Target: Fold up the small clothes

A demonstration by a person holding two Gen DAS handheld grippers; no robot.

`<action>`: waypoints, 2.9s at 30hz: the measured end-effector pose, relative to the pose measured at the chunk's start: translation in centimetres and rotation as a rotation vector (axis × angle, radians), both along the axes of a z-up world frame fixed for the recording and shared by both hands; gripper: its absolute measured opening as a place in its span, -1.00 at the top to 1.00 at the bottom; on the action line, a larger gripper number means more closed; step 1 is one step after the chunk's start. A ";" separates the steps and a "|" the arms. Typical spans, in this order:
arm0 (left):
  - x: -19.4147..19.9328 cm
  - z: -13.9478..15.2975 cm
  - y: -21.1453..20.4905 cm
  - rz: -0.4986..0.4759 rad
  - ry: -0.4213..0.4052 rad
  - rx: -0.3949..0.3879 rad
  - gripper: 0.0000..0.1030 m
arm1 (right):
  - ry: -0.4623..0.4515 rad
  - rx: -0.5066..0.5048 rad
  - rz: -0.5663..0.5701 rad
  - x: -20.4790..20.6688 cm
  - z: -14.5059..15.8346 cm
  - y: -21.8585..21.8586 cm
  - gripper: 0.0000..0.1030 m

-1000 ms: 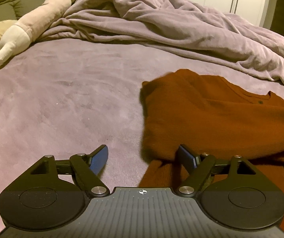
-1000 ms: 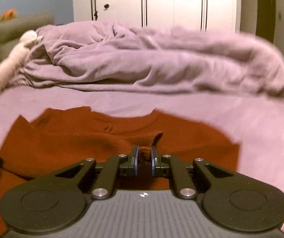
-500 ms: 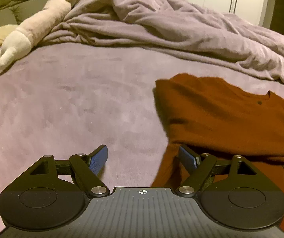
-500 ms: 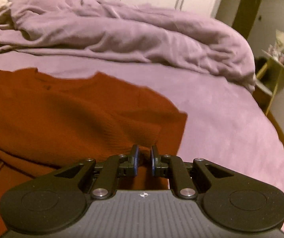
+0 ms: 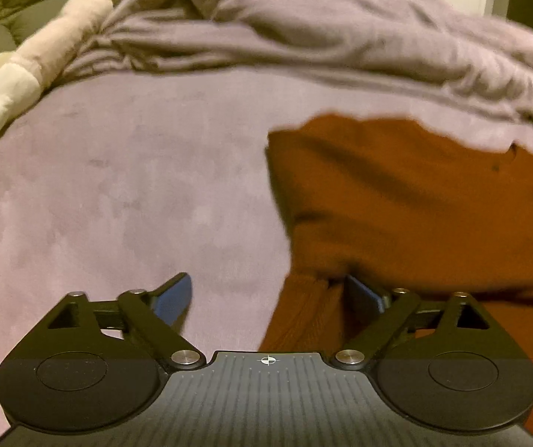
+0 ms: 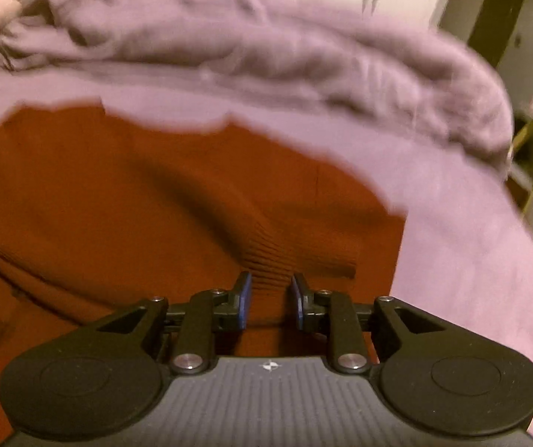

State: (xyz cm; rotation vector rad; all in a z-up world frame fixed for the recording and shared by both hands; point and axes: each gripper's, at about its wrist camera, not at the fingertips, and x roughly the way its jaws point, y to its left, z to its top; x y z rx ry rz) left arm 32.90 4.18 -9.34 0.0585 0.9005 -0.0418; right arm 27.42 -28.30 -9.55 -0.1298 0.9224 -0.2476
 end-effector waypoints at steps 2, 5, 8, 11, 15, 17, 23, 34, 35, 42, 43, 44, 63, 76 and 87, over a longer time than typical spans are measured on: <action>-0.4 -0.1 0.3 0.000 -0.006 0.004 -0.85 | 0.005 0.031 -0.021 0.0 0.6 -0.1 0.58; -2.7 1.5 1.2 -0.007 -0.025 -0.024 -0.83 | -0.030 0.160 -0.020 -2.4 3.1 -0.3 0.58; -6.8 3.0 2.5 -0.056 -0.033 -0.070 -0.83 | -0.074 0.235 0.007 -8.2 5.3 0.6 0.52; -12.1 3.7 4.5 -0.123 0.010 -0.120 -0.83 | -0.070 0.325 0.010 -15.5 6.8 1.1 0.32; -18.7 3.7 6.7 -0.175 0.074 -0.136 -0.83 | -0.031 0.439 -0.033 -25.8 7.5 1.6 -0.06; -21.3 3.5 7.3 -0.192 0.099 -0.135 -0.83 | -0.006 0.490 -0.070 -29.7 7.1 1.4 -0.06; -23.8 2.5 8.2 -0.157 0.180 -0.189 -0.40 | 0.018 0.620 -0.166 -34.6 5.1 0.8 -0.06; -23.2 2.9 7.9 -0.140 0.207 -0.238 -0.44 | 0.008 0.692 -0.177 -31.9 4.9 0.9 -0.06; -22.9 2.6 7.9 -0.141 0.223 -0.240 -0.37 | 0.018 0.701 -0.187 -31.6 4.6 0.7 -0.06; -21.0 1.5 8.7 -0.140 0.293 -0.288 0.77 | 0.060 0.697 -0.176 -30.8 3.5 0.8 0.23; -20.7 1.5 8.9 -0.148 0.301 -0.312 0.79 | 0.058 0.698 -0.168 -30.8 3.4 0.8 0.33; -20.5 1.6 9.0 -0.154 0.306 -0.327 0.80 | 0.057 0.703 -0.160 -30.7 3.4 0.7 0.62; -10.3 9.7 6.4 -0.165 -0.012 -0.460 0.83 | -0.267 0.671 -0.122 -22.6 10.3 -3.8 0.96; -10.2 5.8 5.0 -0.319 0.030 -0.208 0.48 | 0.094 0.361 0.363 -20.2 7.3 0.2 -0.11; -10.3 3.9 1.6 -0.576 0.092 -0.099 -0.03 | 0.216 0.224 0.562 -19.3 4.4 2.6 -0.30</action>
